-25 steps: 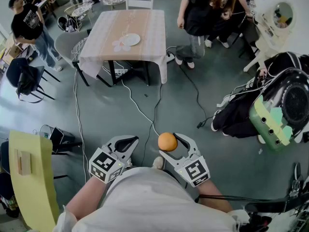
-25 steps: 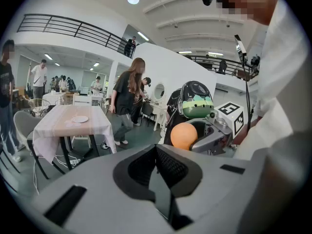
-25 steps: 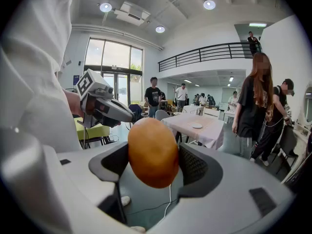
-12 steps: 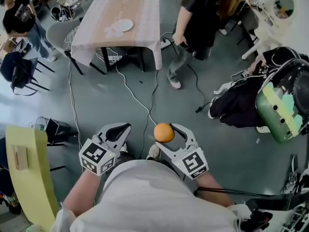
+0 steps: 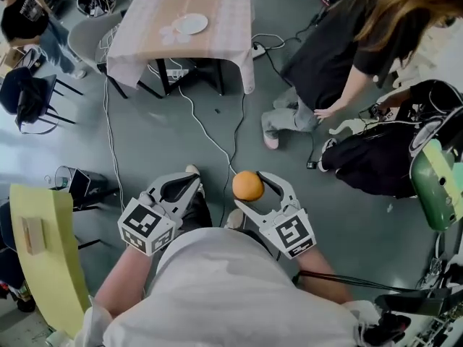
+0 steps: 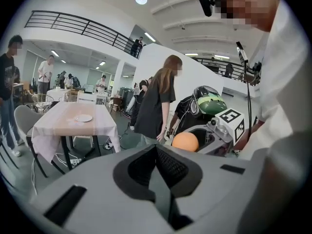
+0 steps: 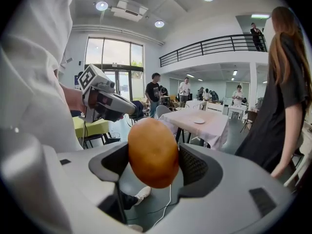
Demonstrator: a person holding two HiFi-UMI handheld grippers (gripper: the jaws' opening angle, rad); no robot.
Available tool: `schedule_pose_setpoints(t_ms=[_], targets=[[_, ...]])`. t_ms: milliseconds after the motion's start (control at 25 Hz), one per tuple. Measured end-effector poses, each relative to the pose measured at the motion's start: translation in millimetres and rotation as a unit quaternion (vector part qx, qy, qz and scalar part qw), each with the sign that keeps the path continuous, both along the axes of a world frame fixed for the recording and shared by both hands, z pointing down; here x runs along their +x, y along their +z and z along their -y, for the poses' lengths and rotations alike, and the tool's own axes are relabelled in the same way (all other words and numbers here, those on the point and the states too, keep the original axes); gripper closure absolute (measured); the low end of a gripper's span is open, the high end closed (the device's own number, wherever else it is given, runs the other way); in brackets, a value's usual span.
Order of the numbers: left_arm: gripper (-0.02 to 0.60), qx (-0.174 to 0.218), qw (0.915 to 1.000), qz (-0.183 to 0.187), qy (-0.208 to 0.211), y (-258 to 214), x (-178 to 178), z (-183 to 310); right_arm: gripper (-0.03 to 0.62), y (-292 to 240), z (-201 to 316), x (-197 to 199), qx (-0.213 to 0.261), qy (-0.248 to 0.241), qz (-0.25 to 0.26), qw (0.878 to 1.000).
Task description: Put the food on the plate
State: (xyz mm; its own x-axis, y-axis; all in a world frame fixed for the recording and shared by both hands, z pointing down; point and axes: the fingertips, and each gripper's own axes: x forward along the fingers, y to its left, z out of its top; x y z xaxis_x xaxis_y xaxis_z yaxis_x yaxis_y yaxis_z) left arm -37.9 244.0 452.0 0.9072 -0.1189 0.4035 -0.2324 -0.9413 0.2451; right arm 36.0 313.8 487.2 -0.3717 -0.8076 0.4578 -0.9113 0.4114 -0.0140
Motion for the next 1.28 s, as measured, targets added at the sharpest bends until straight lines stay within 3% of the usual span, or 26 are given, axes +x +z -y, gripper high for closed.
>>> schedule_pose_setpoints(t_ms=[360,600,800,1040,1280], targets=[[0.571,0.013,0.998,-0.039,0.048,-26,23,136,0.261,-22,140,9,-0.003,0.033,-0.034,0.999],[0.571,0.015,0.9972,-0.034,0.065,-32,0,212,0.261,-28,231,6,0.001,0.048,-0.042,0.998],[0.572,0.0,0.9986,-0.041,0.032,-29,-18,257,0.261,-21,289,13,-0.012,0.04,-0.052,0.998],[0.571,-0.004,0.9991,-0.039,-0.017,-24,-21,312,0.261,-4,379,51,-0.018,0.021,-0.069,0.997],[0.572,0.011,0.9948,-0.026,-0.098,-27,-2,387,0.261,15,481,98,-0.017,-0.026,-0.081,0.996]])
